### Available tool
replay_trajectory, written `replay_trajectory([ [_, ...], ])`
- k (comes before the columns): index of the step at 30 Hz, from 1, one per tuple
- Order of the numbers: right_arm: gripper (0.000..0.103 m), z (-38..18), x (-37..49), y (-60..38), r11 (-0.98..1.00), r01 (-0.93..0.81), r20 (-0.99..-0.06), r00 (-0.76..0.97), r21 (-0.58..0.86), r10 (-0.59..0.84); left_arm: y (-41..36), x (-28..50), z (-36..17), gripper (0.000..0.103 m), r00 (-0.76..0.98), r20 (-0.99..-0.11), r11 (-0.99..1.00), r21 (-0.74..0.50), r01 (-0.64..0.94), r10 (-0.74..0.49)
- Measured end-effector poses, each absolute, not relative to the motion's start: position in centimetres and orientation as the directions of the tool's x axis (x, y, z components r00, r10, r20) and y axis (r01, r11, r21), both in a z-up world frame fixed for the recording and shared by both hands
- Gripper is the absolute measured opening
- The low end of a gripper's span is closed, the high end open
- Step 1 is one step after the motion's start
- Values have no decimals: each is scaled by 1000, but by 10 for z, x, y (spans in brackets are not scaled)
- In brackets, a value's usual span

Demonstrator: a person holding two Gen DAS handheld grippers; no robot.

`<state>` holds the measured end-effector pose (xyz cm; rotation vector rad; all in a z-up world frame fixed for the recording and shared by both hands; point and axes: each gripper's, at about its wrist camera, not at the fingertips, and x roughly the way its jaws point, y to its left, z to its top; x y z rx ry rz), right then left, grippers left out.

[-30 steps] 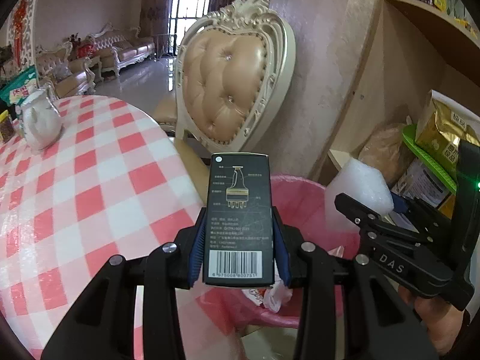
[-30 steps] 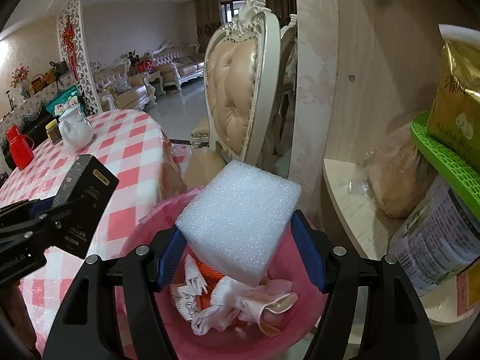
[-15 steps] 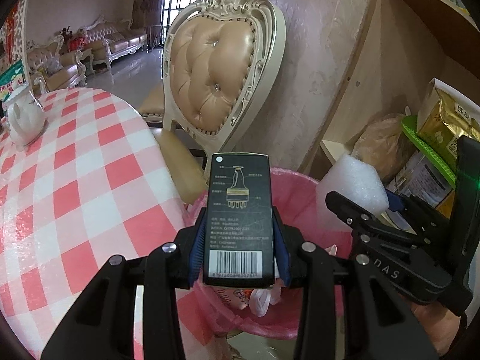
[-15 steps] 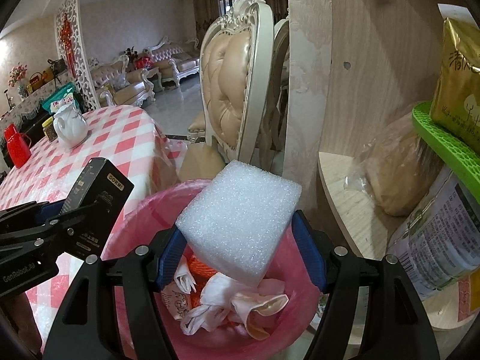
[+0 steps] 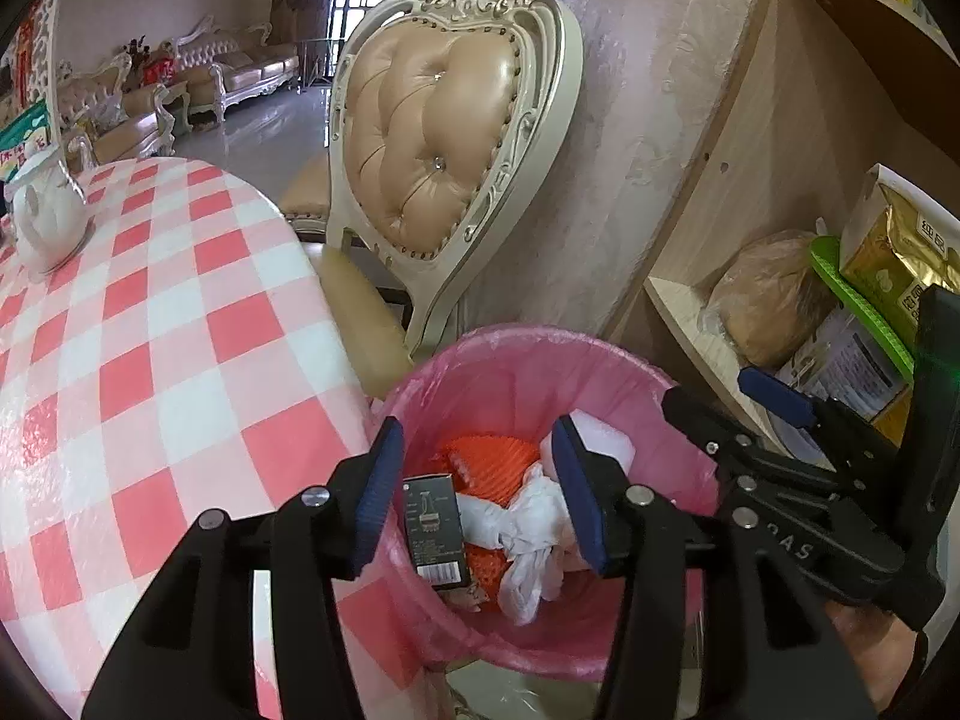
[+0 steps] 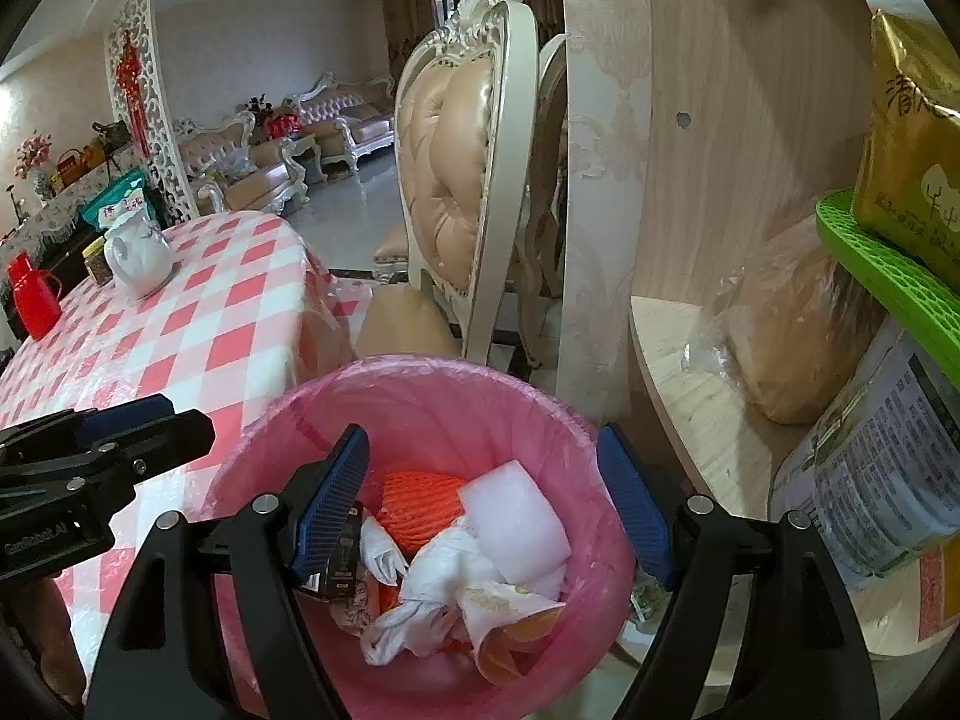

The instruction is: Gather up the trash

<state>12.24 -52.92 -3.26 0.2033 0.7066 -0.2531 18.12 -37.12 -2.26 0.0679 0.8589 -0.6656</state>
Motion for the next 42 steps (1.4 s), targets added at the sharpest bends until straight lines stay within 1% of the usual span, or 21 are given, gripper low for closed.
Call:
replay_trajectory([
  [7, 78, -30, 108, -526, 951, 294, -656, 737, 97, -161, -353, 170, -27, 60, 462, -727, 811, -222, 541, -508],
  [9, 81, -29, 101, -524, 952, 293, -652, 740, 91, -166, -349, 164, -27, 67, 466, -726, 813, -220, 540, -506],
  [12, 84, -28, 89, -521, 956, 284, -650, 741, 79, -166, -341, 155, -27, 71, 473, -725, 818, -219, 532, -501],
  [17, 85, -31, 67, -519, 956, 282, -653, 740, 84, -161, -330, 141, -34, 77, 459, -735, 815, -221, 535, -500],
  [26, 85, -27, 49, -514, 960, 271, -653, 740, 69, -162, -320, 127, -41, 79, 438, -748, 814, -230, 534, -499],
  [29, 85, -27, 46, -513, 960, 272, -652, 741, 71, -162, -322, 124, -42, 82, 436, -748, 806, -219, 549, -500],
  [42, 85, -29, 51, -513, 960, 269, -661, 735, 73, -155, -329, 119, -39, 82, 437, -745, 800, -212, 561, -504],
])
